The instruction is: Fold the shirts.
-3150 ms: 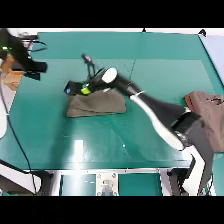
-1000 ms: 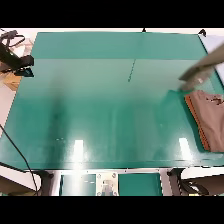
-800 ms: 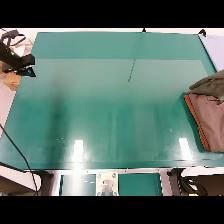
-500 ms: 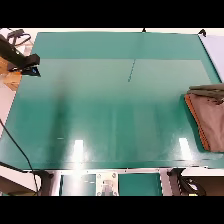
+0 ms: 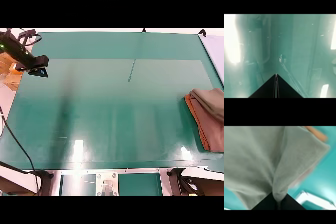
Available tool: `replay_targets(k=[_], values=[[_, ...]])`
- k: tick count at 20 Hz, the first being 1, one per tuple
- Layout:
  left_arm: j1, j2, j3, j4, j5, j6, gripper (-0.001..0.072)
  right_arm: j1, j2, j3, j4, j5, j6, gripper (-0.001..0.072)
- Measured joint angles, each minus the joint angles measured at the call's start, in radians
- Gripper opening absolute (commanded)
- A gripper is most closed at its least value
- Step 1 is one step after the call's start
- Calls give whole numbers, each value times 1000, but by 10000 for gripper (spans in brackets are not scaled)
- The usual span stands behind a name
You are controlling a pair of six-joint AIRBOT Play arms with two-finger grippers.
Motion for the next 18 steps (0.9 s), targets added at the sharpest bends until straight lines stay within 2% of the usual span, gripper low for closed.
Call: replay_targets(k=[1, 2, 3, 4, 5, 6, 10, 14, 18], values=[[-1, 0, 0, 0, 0, 1, 24, 0, 4, -57, -28, 3, 2, 535], [-3, 0, 0, 0, 0, 2, 24, 0, 5, -109, -49, 2, 7, 607], [-3, 0, 0, -1, -3, 5, 24, -1, 3, -155, -63, -2, 15, 604], [-3, 0, 0, 0, -3, 5, 24, 0, 1, -185, -72, -2, 23, 552], [-3, 0, 0, 0, -3, 6, 24, 1, -2, -204, -77, -3, 32, 370], [-4, 0, 0, 0, -3, 7, 24, 6, -4, -210, -73, -6, 39, 30], [-5, 4, 0, 0, 2, 9, 23, 69, -6, -124, 31, -34, 38, 17], [-25, 58, -36, 1, 9, 8, 23, 230, 32, -52, 191, -138, 12, 15], [-96, 206, -233, 2, 57, -8, 23, 473, 141, -188, 267, -268, -33, 14]])
